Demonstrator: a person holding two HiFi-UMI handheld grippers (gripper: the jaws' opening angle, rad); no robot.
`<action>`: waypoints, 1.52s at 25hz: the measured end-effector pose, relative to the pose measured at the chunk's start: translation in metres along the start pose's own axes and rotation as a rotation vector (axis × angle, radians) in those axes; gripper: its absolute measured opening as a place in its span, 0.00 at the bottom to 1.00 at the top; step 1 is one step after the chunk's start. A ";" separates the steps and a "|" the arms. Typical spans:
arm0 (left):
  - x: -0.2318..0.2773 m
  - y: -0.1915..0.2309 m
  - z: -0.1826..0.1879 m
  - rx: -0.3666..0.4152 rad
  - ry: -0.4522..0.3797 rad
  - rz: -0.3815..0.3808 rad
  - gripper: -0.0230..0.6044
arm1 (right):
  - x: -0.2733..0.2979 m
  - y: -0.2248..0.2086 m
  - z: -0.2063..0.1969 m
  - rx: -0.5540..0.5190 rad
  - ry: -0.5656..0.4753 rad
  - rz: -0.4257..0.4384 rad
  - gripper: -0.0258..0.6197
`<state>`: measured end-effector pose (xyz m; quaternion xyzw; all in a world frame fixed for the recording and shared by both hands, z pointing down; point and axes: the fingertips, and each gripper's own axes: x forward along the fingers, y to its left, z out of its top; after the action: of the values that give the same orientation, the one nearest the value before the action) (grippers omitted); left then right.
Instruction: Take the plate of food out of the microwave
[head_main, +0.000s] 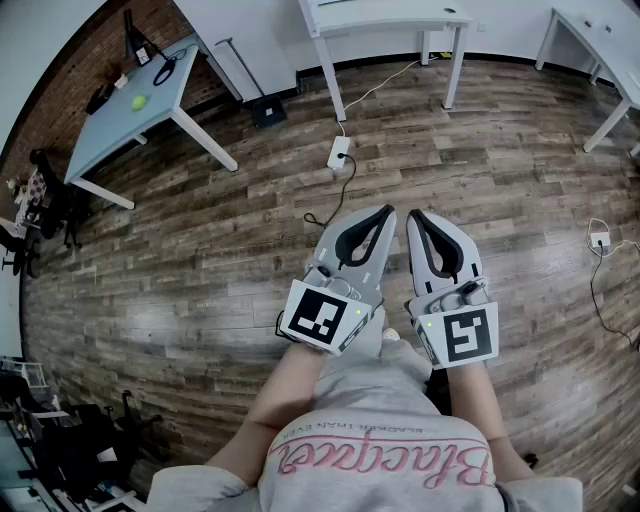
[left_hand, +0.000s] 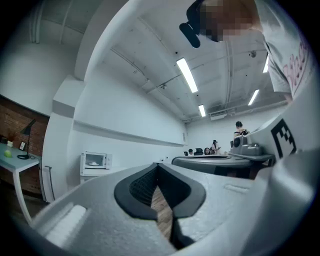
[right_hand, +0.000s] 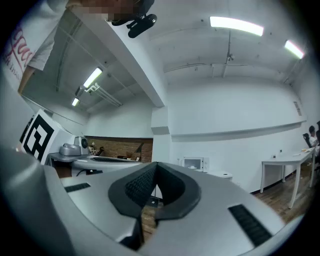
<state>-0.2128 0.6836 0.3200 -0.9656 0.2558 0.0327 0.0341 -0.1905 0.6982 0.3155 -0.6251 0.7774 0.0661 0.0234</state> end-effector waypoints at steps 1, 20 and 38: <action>0.000 -0.004 0.002 0.003 -0.001 0.001 0.04 | -0.004 0.001 0.002 0.000 0.001 0.012 0.06; 0.022 -0.018 0.009 0.019 -0.004 -0.016 0.04 | -0.021 -0.021 0.013 -0.015 -0.008 -0.043 0.06; 0.072 0.079 -0.009 -0.040 -0.002 0.004 0.04 | 0.085 -0.031 -0.004 -0.010 0.006 0.046 0.06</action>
<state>-0.1893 0.5790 0.3191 -0.9655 0.2569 0.0388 0.0150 -0.1781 0.6087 0.3069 -0.6073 0.7913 0.0684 0.0165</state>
